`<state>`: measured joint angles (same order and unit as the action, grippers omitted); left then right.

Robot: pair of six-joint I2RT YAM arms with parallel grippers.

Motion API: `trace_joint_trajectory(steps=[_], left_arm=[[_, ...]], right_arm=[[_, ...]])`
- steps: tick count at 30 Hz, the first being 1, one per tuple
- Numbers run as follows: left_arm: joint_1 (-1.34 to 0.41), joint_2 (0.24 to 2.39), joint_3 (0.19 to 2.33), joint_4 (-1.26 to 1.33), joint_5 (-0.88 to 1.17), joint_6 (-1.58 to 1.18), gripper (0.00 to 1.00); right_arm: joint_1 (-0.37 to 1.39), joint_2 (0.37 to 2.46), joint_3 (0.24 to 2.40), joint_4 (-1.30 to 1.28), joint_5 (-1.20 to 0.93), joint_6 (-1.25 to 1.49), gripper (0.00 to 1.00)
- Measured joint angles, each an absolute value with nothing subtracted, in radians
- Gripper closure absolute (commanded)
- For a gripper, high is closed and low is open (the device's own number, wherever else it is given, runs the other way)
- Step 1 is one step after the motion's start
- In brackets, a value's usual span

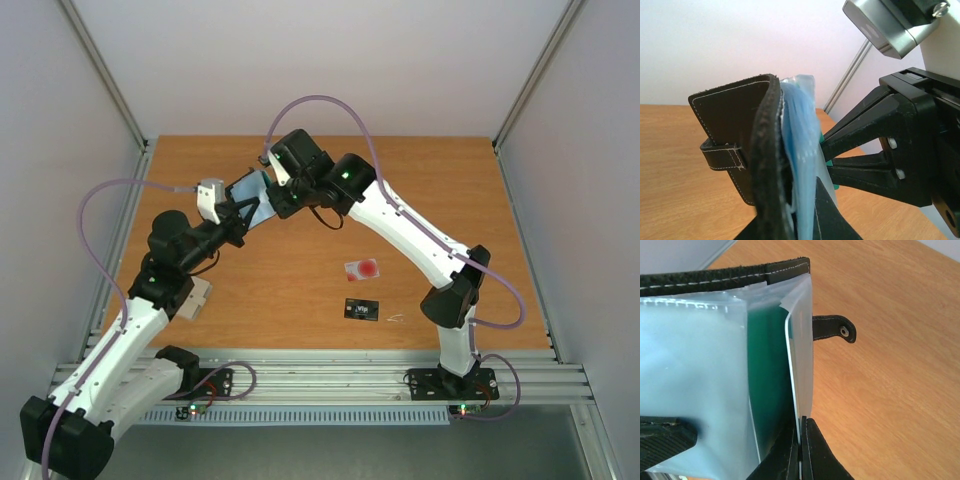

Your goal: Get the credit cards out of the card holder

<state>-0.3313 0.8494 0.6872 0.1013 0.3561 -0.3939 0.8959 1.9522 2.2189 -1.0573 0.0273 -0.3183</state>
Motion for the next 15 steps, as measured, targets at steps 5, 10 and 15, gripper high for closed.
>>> trace_joint_trajectory(steps=[5, 10, 15], left_arm=[[-0.334, 0.848, 0.687, 0.105, 0.355, -0.384, 1.00], [-0.334, 0.844, 0.677, 0.120, 0.389, -0.409, 1.00], [-0.334, 0.844, 0.676, 0.118, 0.400, -0.440, 1.00]], right_arm=[[0.891, 1.951, 2.218, -1.056, 0.019, -0.307, 0.97], [0.891, 1.951, 2.207, -1.053, 0.010, -0.298, 0.91], [0.891, 1.950, 2.207, -1.031, 0.009, -0.292, 0.90]])
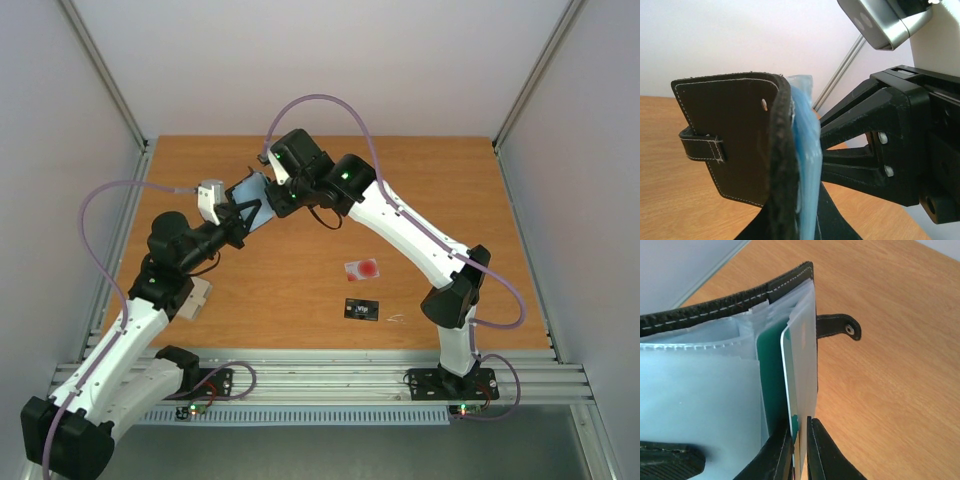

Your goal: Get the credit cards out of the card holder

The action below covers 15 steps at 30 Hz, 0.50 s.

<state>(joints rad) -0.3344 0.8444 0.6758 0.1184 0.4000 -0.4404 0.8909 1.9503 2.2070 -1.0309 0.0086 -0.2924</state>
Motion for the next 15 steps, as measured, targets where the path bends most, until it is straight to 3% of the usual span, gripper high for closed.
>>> trace_joint_trajectory(steps=[11, 15], left_arm=[[-0.334, 0.845, 0.676, 0.114, 0.401, -0.464, 1.00], [-0.334, 0.845, 0.676, 0.111, 0.400, -0.464, 1.00]], right_arm=[[0.891, 1.950, 2.207, -1.019, 0.018, -0.292, 0.91], [0.891, 1.949, 2.207, -1.019, 0.026, -0.293, 0.99]])
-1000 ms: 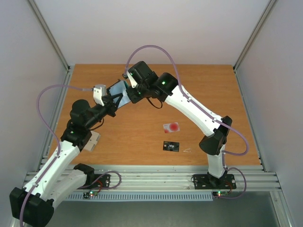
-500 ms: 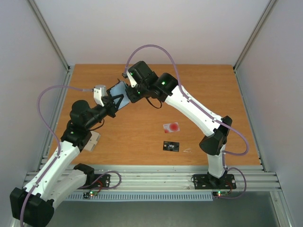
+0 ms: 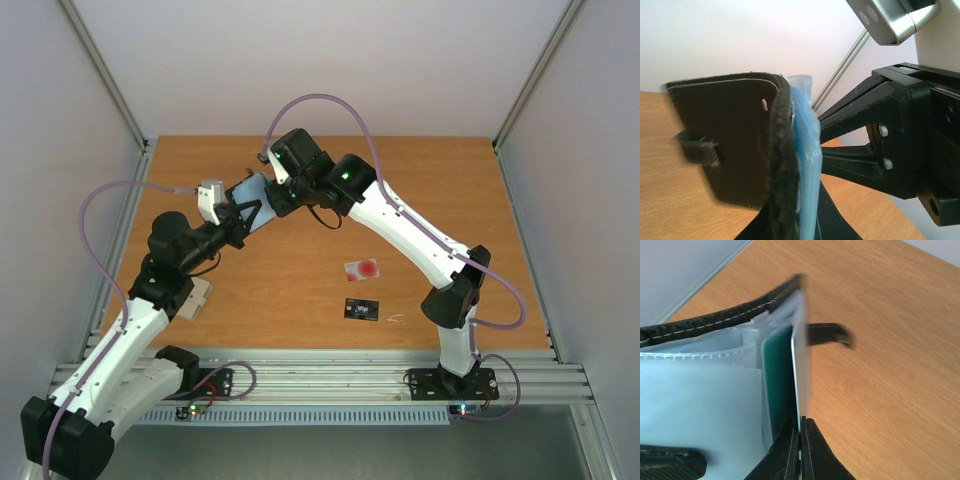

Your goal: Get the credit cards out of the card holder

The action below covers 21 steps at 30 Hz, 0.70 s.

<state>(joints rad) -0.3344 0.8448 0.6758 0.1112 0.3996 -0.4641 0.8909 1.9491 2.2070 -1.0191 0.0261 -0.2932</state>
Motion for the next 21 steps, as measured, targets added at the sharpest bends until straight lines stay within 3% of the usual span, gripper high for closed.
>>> trace_joint_trajectory(steps=[21], left_arm=[[-0.336, 0.845, 0.676, 0.126, 0.385, -0.439, 1.00]], right_arm=[[0.853, 1.898, 2.207, -1.058, -0.044, -0.249, 0.99]])
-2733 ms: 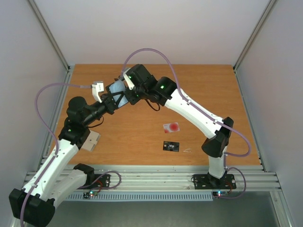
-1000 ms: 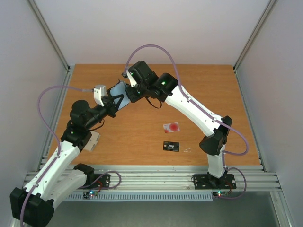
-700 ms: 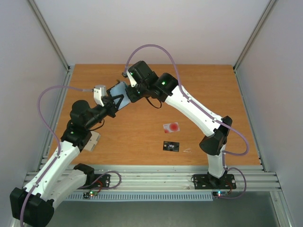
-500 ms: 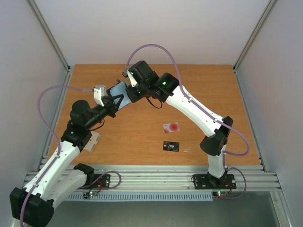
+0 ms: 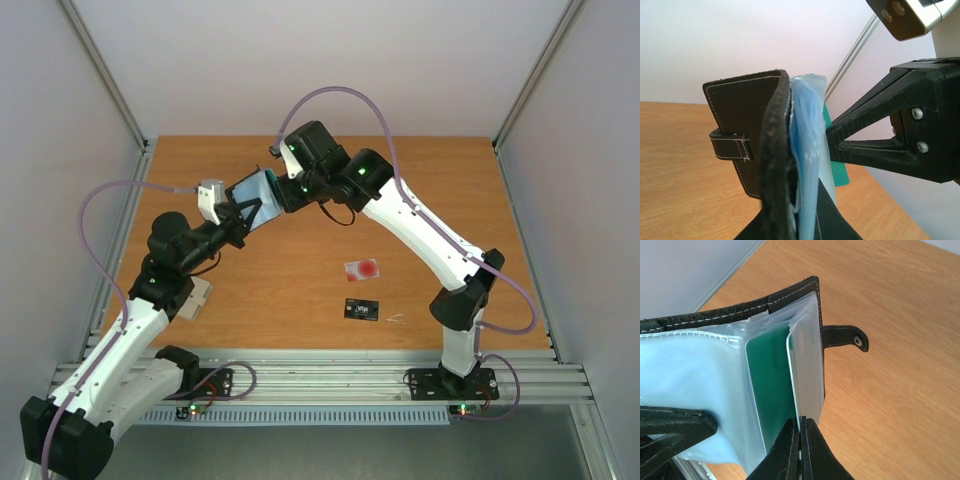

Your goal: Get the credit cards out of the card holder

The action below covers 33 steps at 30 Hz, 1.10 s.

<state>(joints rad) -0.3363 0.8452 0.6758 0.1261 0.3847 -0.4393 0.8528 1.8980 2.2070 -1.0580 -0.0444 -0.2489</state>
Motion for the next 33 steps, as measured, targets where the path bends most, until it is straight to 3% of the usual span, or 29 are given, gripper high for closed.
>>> trace_joint_trajectory(steps=[16, 21, 28, 33], left_arm=[[-0.338, 0.845, 0.677, 0.141, 0.423, -0.498, 1.00], [-0.343, 0.852, 0.684, 0.138, 0.439, -0.540, 1.00], [-0.345, 0.857, 0.688, 0.138, 0.437, -0.554, 1.00], [-0.345, 0.859, 0.688, 0.137, 0.436, -0.558, 1.00]], right_arm=[[0.836, 1.885, 2.152, -1.002, -0.158, -0.241, 0.96], [0.837, 1.870, 2.104, -0.964, -0.139, -0.250, 0.88], [0.842, 1.868, 2.104, -0.949, -0.085, -0.269, 0.99], [0.847, 1.868, 2.103, -0.949, -0.056, -0.274, 0.90]])
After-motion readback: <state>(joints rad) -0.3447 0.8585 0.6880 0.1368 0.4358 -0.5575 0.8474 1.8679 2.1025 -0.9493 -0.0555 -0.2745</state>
